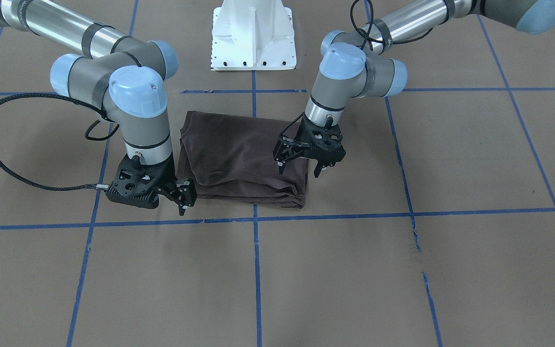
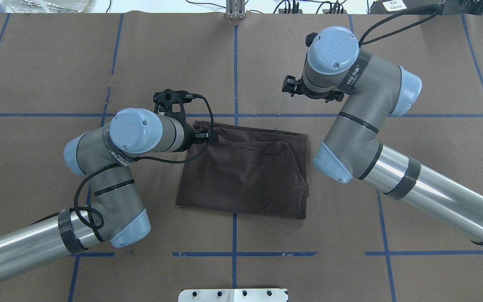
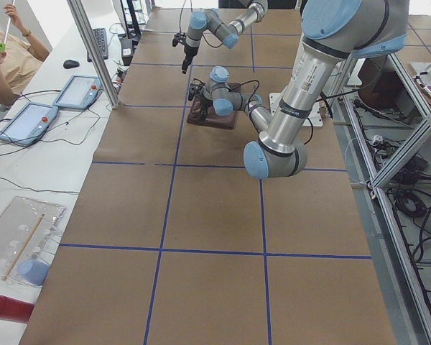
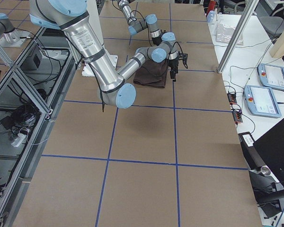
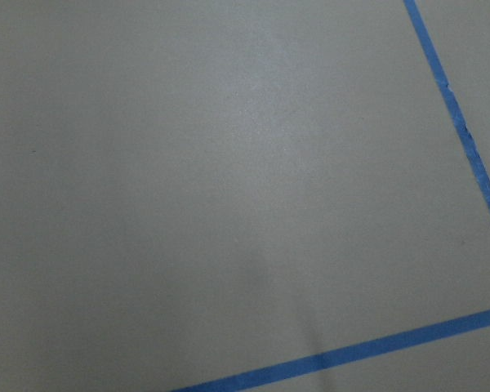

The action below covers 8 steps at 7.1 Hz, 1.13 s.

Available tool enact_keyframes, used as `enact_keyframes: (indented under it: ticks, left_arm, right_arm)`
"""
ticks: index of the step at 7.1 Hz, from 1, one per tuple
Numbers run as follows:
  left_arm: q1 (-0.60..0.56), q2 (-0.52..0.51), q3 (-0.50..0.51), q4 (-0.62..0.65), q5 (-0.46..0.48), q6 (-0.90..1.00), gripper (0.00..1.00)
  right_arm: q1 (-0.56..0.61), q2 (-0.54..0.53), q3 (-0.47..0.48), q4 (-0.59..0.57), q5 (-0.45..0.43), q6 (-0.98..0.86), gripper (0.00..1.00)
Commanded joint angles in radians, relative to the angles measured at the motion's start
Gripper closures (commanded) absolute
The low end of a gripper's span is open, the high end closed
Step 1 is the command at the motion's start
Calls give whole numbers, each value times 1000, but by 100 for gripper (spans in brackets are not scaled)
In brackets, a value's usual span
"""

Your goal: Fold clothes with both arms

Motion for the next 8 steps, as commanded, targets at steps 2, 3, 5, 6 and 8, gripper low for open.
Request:
enact_keyframes:
  ticks: [2,3,5,6,8]
  left_arm:
    - [33,-40,82,2,45,2,0]
    - [14,-40,89,2,44,5,0]
    - [-43,-42,134,-5,44,28,0]
    - [-59,-42,161,-7,44,33,0]
    - [-135,-39,182,-13,41,126,0]
  right_arm:
    - [1,-14,23,0,5,-1,0]
    - [1,-16,21,0,5,-1,0]
    - [1,-19,23,0,5,-1,0]
    - [1,-22,23,1,5,1,0]
    - [1,-22,23,2,3,-1,0]
